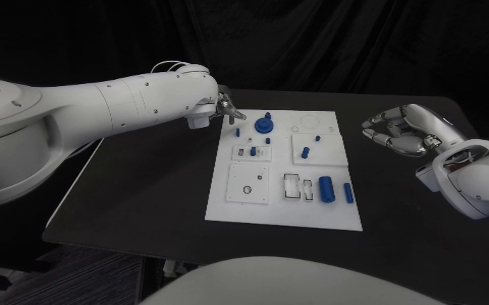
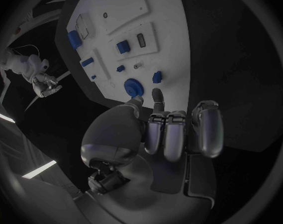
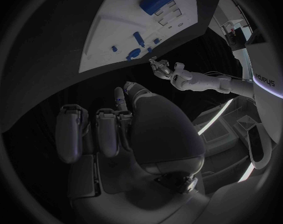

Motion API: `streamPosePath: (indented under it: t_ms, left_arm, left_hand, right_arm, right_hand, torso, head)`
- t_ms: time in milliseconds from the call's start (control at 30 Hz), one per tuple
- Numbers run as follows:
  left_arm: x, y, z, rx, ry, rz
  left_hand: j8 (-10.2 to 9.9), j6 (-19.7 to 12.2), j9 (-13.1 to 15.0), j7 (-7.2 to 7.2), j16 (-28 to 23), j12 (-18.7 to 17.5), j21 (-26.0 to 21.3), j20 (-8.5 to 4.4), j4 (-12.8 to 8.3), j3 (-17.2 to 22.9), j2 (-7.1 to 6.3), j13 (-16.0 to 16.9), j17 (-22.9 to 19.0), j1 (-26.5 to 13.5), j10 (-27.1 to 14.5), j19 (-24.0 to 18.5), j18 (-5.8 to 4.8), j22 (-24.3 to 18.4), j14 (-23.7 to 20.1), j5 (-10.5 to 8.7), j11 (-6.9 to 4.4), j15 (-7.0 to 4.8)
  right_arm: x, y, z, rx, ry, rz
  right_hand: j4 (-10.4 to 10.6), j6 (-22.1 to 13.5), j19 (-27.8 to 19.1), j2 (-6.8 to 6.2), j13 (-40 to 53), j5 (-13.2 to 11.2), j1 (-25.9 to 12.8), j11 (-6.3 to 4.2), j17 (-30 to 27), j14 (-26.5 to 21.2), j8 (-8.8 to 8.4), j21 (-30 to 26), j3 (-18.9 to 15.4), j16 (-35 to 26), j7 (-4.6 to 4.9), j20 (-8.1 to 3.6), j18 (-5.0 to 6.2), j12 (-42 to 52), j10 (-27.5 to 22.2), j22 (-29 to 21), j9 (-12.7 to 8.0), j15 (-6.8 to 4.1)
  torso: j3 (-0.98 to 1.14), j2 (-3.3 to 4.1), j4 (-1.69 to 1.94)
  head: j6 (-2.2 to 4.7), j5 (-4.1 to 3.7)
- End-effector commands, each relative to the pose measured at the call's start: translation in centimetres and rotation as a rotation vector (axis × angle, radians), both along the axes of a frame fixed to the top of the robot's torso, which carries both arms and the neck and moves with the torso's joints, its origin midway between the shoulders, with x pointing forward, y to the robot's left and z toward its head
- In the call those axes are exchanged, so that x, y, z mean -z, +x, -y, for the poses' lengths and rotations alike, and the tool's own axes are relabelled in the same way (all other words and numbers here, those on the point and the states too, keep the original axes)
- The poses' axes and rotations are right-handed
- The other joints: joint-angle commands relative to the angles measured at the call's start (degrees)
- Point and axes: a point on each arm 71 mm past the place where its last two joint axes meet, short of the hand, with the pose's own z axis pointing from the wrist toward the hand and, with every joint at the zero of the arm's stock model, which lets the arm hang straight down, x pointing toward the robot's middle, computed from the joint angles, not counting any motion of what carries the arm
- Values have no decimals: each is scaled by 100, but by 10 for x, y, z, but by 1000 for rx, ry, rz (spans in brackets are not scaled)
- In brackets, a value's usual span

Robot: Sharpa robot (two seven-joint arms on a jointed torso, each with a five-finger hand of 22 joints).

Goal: Assemble the parts on the task board

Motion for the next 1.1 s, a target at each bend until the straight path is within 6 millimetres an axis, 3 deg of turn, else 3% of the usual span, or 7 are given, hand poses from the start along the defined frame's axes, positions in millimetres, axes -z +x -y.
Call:
streamPosePath:
  t_ms: [33, 267, 1100]
  left_arm:
    - [5, 1, 2, 20, -5, -11]
    - [14, 1, 2, 23, -10, -20]
    - [25, -3, 1, 9, -44, -71]
  left_hand:
    - [-70, -56, -11, 12, 20, 20, -42, 19, 31, -20, 21, 1509, 1510, 40, 584, -55, -53, 179, 595, -19, -6, -2]
    - [-201, -108, -64, 44, 20, 20, -105, 39, 60, -45, 35, 1509, 1510, 69, 584, -113, -35, 123, 595, -15, 22, 21]
    - [-328, -118, -105, 72, 20, 20, -223, 71, 20, -62, 24, 1509, 1510, 171, 584, -220, -2, 15, 595, 19, 53, 53]
  right_arm:
    - [1, -1, 0, 1, 2, -10]
    - [2, -1, 0, 4, 4, -16]
    - [3, 1, 0, 6, -2, -26]
  right_hand:
    - [-6, 37, 212, 21, 774, 27, 52, -17, 592, 406, -32, -34, 53, -31, 8, 5, 89, -25, 8, 1099, -9, 7]
    - [-6, 37, 212, 21, 774, 27, 52, -17, 592, 406, -32, -34, 53, -31, 8, 5, 89, -25, 8, 1099, -9, 7]
    - [-13, 33, 209, 20, 769, 35, 59, -18, 582, 404, -37, -41, 64, -37, 8, 4, 91, -28, 5, 1096, -13, 6]
  torso:
    - [6, -12, 2]
    - [19, -13, -3]
    - [18, -25, 5]
  head:
    - [1, -8]
    - [1, -25]
    - [1, -8]
